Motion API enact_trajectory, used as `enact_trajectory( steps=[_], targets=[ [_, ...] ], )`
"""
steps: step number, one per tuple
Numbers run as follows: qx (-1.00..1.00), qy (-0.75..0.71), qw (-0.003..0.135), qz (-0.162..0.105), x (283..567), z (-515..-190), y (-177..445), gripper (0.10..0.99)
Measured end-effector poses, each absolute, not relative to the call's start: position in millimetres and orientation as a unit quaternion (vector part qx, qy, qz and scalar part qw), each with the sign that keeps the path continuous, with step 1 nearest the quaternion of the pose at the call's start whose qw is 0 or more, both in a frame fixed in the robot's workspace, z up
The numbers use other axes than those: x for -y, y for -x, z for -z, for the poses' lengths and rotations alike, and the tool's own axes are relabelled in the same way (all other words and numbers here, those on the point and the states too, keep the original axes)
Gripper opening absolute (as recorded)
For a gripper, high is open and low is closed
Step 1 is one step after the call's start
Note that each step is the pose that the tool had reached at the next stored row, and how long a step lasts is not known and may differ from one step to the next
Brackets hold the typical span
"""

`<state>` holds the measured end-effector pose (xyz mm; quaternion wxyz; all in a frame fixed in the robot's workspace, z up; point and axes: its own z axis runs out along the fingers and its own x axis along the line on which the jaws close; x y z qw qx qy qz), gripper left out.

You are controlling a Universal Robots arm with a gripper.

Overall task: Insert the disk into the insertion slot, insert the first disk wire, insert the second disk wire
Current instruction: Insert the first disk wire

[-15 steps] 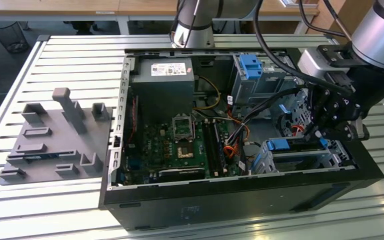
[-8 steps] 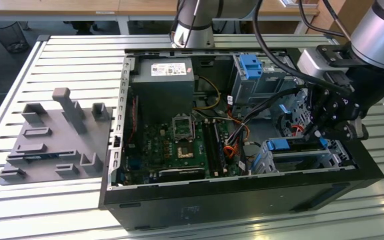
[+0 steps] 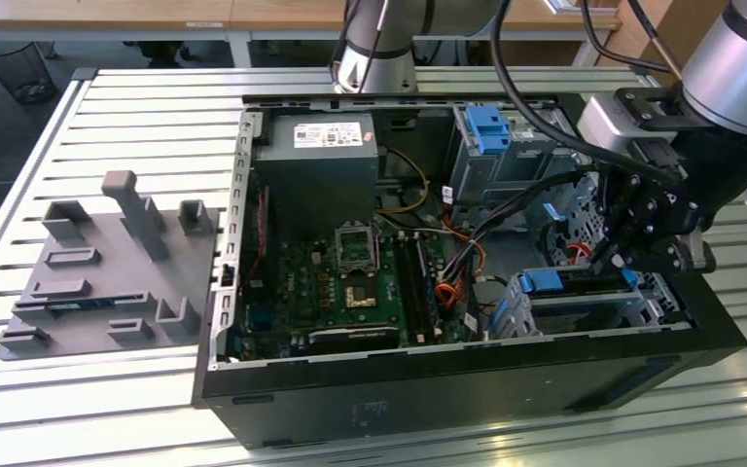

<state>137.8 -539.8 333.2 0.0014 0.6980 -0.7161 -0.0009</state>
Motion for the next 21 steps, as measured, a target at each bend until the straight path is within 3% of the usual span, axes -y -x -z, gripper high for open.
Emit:
enact_trajectory(
  steps=[14, 16, 17, 21],
  targets=[
    [0.716, -0.698, 0.001, 0.001, 539.9, -328.9, -137.7, 0.165],
    [0.716, -0.698, 0.001, 0.001, 539.9, -328.8, -137.8, 0.176],
    [0.716, -0.698, 0.001, 0.001, 539.9, -328.8, -137.7, 0.239],
    [0.716, -0.698, 0.001, 0.001, 539.9, -330.5, -137.7, 0.239]
  ],
)
